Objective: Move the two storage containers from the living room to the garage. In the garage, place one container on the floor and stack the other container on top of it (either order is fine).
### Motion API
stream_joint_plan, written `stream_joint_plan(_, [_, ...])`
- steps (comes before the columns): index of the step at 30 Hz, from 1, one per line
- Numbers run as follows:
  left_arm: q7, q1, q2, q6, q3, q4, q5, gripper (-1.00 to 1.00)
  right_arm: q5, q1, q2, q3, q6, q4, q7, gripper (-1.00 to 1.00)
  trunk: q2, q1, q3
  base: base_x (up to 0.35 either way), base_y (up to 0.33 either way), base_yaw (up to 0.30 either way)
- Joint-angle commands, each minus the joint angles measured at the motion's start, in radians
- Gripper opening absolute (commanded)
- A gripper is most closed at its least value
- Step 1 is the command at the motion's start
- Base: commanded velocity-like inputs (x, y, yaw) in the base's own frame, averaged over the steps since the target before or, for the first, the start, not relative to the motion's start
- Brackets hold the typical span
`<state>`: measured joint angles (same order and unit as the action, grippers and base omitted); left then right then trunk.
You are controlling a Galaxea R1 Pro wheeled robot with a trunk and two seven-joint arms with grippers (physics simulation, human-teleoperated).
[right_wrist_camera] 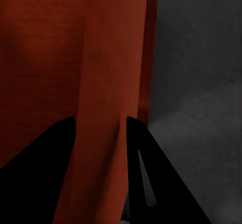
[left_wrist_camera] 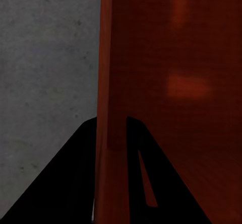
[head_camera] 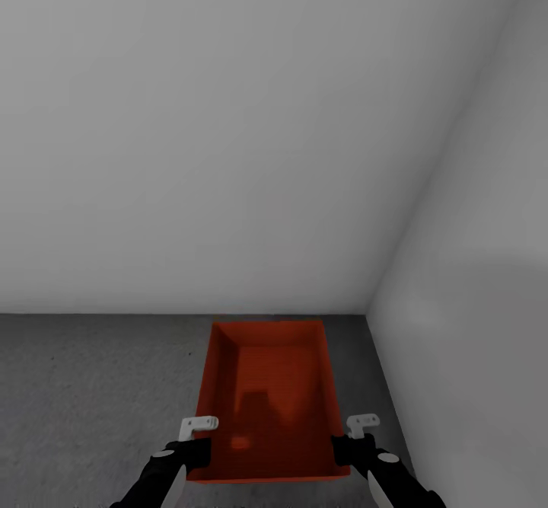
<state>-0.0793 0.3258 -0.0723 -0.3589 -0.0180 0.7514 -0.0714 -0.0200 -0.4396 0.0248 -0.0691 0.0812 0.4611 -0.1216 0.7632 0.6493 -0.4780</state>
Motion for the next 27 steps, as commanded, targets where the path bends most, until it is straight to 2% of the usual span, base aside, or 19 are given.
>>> stream_joint_plan(1, [-0.034, -0.001, 0.001, -0.008, -0.002, 0.000, 0.015, -1.00, -0.012, -0.001, 0.000, -0.001, 0.006, 0.031, -0.036, -1.00, 0.001, 0.000, -0.003, 0.000, 0.000, 0.000])
stream_joint_plan(7, [-0.034, -0.001, 0.001, -0.008, -0.003, 0.000, 0.015, -1.00, -0.012, -0.001, 0.000, -0.001, 0.006, 0.031, -0.036, -1.00, 0.001, 0.000, -0.011, 0.000, 0.000, 0.000])
stream_joint_plan(27, [-0.034, -0.001, 0.000, -0.008, -0.003, 0.000, 0.015, -1.00, -0.011, -0.001, 0.000, -0.001, 0.006, 0.031, -0.036, -1.00, 0.141, 0.077, -0.074, 0.000, 0.000, 0.000])
